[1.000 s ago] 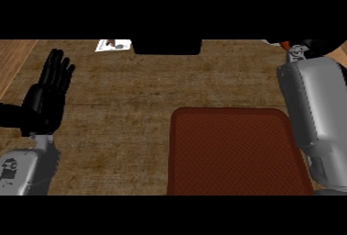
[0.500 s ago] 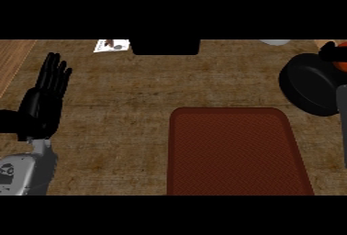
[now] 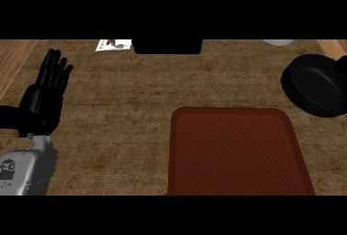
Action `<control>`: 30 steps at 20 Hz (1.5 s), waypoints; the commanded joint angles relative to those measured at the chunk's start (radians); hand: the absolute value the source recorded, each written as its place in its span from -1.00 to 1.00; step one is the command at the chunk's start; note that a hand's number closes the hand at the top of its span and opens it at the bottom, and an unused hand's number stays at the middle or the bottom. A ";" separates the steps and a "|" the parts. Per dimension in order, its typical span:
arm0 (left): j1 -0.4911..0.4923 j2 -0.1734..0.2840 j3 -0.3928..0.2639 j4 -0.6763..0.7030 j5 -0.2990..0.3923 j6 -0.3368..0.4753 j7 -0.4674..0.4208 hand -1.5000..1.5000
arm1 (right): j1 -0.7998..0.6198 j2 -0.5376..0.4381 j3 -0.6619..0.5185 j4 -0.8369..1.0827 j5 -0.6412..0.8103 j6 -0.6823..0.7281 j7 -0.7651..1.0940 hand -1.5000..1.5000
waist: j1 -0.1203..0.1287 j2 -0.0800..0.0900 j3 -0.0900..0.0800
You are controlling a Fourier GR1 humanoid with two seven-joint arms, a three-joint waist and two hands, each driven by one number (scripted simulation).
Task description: Pick the tomato from the tray and place it in the pot
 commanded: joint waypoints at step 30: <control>-0.001 -0.053 -0.010 0.058 -0.046 0.011 -0.048 0.00 | -0.057 -0.034 -0.445 0.236 -0.748 -0.107 -0.668 -1.00 | -0.011 -0.003 0.000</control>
